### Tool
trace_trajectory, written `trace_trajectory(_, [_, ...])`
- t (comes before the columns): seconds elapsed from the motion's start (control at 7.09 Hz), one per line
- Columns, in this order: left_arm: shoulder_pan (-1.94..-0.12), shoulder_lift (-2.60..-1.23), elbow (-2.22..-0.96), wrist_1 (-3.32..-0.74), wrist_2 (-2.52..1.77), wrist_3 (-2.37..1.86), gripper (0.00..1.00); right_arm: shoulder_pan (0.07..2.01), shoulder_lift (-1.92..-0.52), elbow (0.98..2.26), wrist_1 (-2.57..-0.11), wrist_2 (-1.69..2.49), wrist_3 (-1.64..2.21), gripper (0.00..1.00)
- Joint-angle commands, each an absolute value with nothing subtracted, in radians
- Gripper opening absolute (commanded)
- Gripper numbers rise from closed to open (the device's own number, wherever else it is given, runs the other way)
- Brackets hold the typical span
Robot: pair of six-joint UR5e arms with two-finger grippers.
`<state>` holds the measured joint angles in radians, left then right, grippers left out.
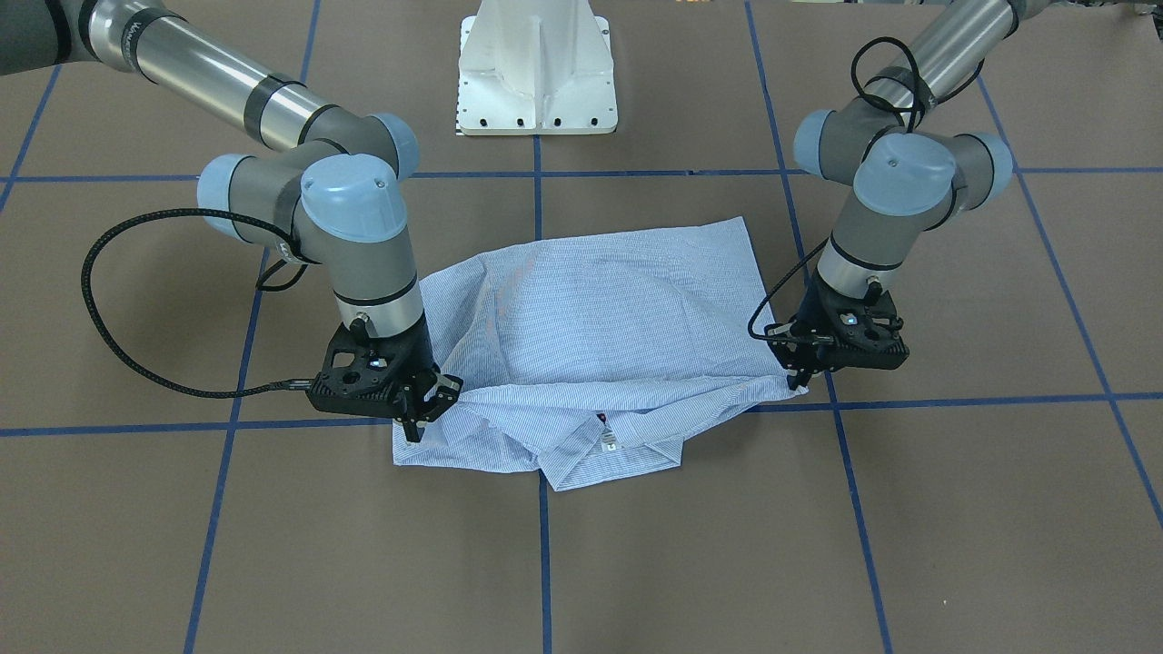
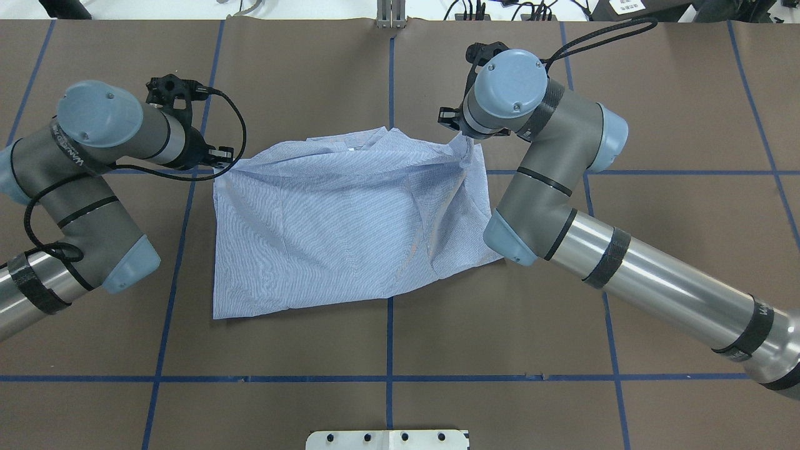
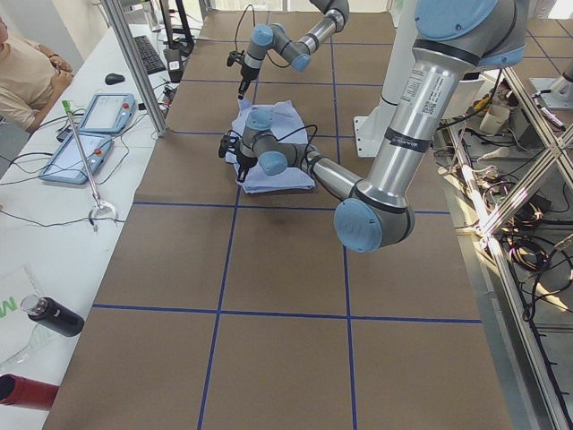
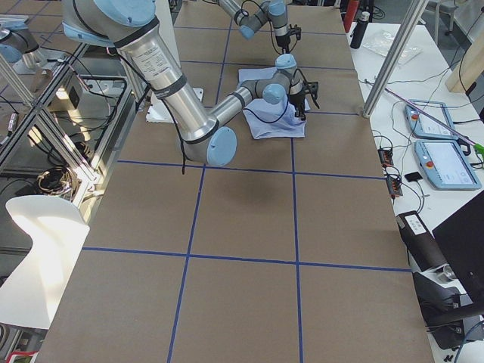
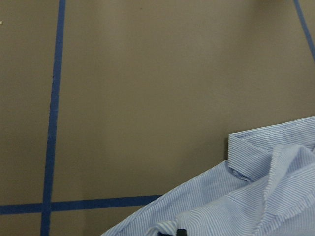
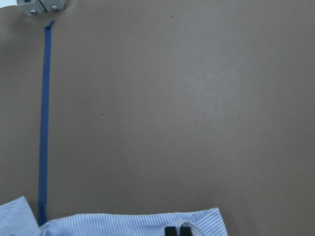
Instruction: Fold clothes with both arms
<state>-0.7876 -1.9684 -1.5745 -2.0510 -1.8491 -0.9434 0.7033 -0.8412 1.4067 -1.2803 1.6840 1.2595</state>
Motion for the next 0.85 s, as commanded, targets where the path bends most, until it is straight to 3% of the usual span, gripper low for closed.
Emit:
trace_trajectory(0.0, [-0.795, -1.962, -1.661, -2.037, -1.862, -0.846, 1.00, 0.727, -0.824, 1.419, -1.295, 1.728, 1.209, 1.00])
trace_trajectory(0.42, [-0.782, -1.795, -1.868, -2.031, -1.927, -0.859, 1.00, 0.830, -0.838, 1.535, -1.465, 1.894, 1.062, 1.00])
trace_trajectory(0.71, [-0.659, -1.702, -1.963, -2.045, -1.878, -1.050, 1.00, 0.831, -0.902, 1.601, -1.477, 1.884, 1.031, 1.00])
